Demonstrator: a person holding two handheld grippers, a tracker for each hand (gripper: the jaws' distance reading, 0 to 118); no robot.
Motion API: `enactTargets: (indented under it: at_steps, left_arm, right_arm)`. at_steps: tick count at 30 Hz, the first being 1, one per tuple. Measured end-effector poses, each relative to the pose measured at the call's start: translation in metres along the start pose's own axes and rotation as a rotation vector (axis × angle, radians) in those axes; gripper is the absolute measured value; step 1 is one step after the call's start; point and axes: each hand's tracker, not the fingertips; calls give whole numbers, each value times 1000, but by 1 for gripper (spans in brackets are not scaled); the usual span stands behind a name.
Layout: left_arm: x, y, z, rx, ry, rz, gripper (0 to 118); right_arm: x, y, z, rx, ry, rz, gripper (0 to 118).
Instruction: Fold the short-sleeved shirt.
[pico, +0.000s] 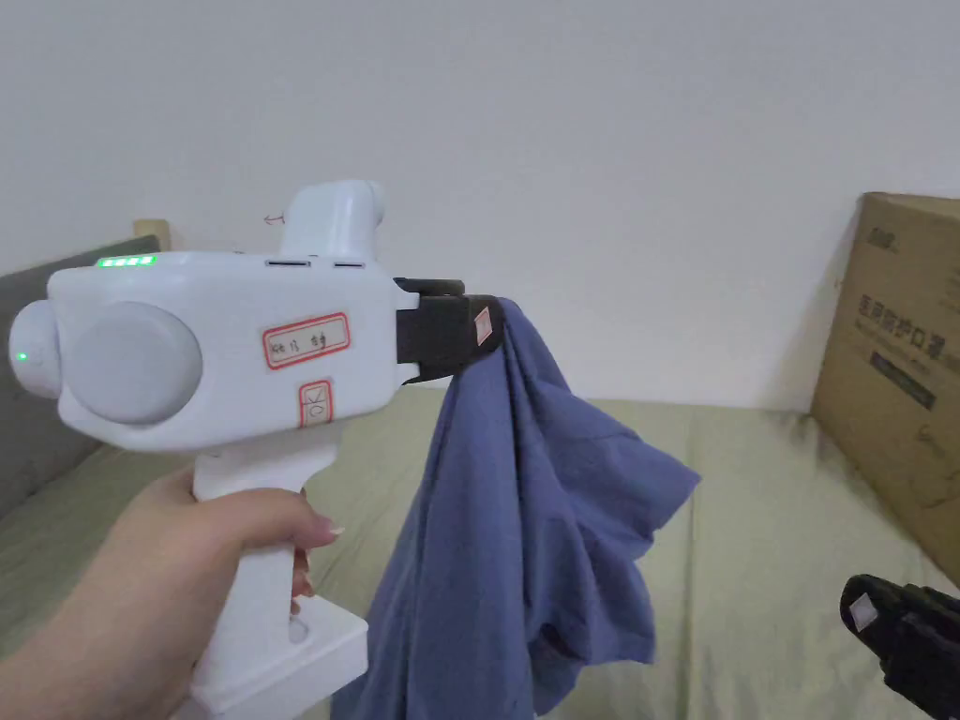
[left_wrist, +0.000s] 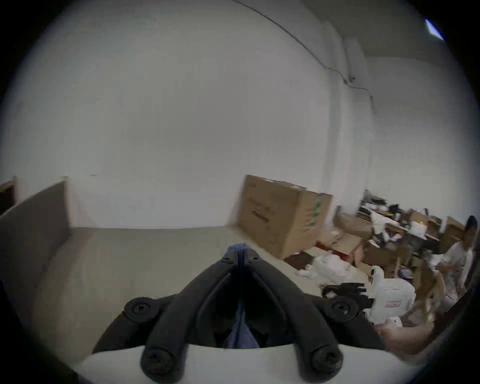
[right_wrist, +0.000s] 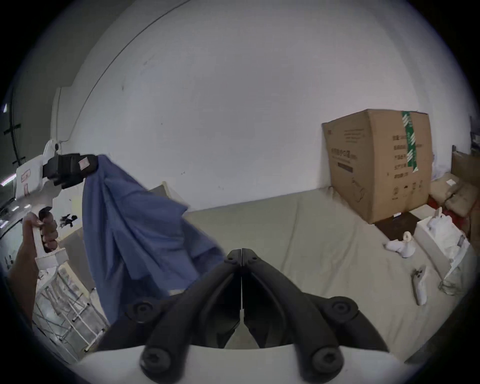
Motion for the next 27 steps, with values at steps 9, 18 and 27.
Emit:
enactTargets:
  at_steps: [9, 18, 27]
  left_arm:
    - [25, -129, -158, -592, 10, 16, 2]
    - [25, -260, -205, -944, -47, 213, 106]
    - [7, -162, -95, -337, 12, 179, 103]
  right_arm:
    - [46, -10, 26, -5, -145, -66, 0]
    - [68, -45, 5, -131, -148, -155, 0]
    - [43, -19, 16, -43, -128, -67, 0]
